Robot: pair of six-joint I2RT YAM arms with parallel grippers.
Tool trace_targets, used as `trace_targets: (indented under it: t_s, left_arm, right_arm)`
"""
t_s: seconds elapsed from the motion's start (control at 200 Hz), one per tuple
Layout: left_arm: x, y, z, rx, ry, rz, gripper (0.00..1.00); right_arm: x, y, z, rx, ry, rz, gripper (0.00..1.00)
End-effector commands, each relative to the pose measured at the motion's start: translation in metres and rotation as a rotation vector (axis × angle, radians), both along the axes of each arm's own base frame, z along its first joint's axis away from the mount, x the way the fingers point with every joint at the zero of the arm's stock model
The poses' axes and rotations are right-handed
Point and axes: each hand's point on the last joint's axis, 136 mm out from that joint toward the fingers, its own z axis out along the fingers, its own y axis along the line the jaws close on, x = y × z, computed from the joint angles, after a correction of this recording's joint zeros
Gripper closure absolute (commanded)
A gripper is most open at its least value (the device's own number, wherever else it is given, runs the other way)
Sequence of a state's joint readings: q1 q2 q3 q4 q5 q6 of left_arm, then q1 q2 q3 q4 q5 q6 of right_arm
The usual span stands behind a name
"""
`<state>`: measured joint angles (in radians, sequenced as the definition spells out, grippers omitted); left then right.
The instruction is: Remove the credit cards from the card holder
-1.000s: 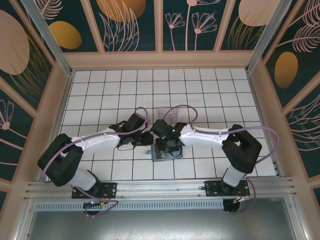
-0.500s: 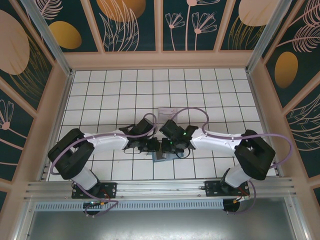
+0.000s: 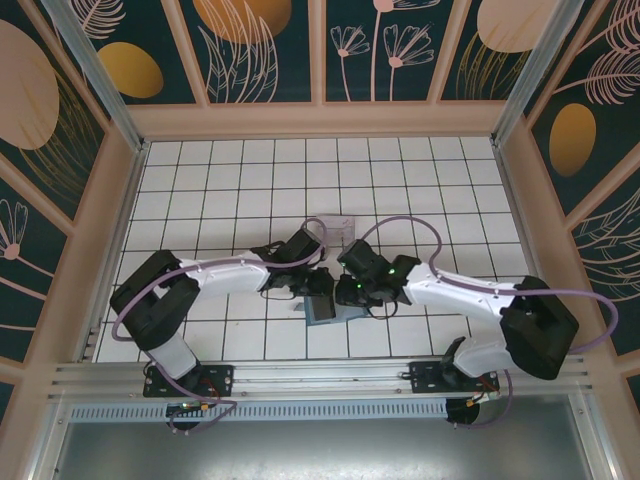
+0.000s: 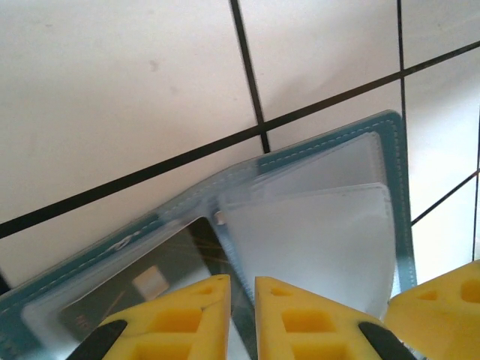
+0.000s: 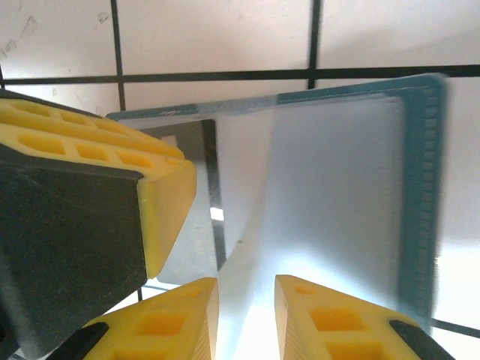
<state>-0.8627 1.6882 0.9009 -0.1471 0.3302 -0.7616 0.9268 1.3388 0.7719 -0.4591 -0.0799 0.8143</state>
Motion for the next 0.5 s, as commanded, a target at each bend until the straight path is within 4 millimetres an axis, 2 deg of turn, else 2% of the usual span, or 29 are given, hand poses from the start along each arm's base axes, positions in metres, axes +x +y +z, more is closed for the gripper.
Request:
trace_targets:
  t_s: [0.0, 0.145, 0.165, 0.23, 0.495]
  left_arm:
    - [-0.004, -0.008, -0.003, 0.018, 0.03, -0.027, 0.82]
    - [-0.009, -0.01, -0.013, 0.044, 0.052, -0.037, 0.82]
    - [-0.002, -0.018, -0.004, 0.024, 0.034, -0.035, 0.82]
    - [-0.002, -0.021, -0.003, 0.015, 0.034, -0.032, 0.82]
    - [-0.003, -0.042, -0.005, -0.003, 0.037, -0.055, 0.83]
  right_arm:
    - [0.005, -0.027, 0.007, -0.044, -0.035, -0.063, 0.72]
    - [0.008, -0.043, 0.017, -0.025, -0.061, -0.108, 0.7]
    - [0.009, -0.045, 0.018, -0.021, -0.065, -0.114, 0.69]
    - [0.009, -0.05, 0.02, -0.009, -0.072, -0.124, 0.69]
    - [0.009, -0.054, 0.025, 0.022, -0.083, -0.139, 0.67]
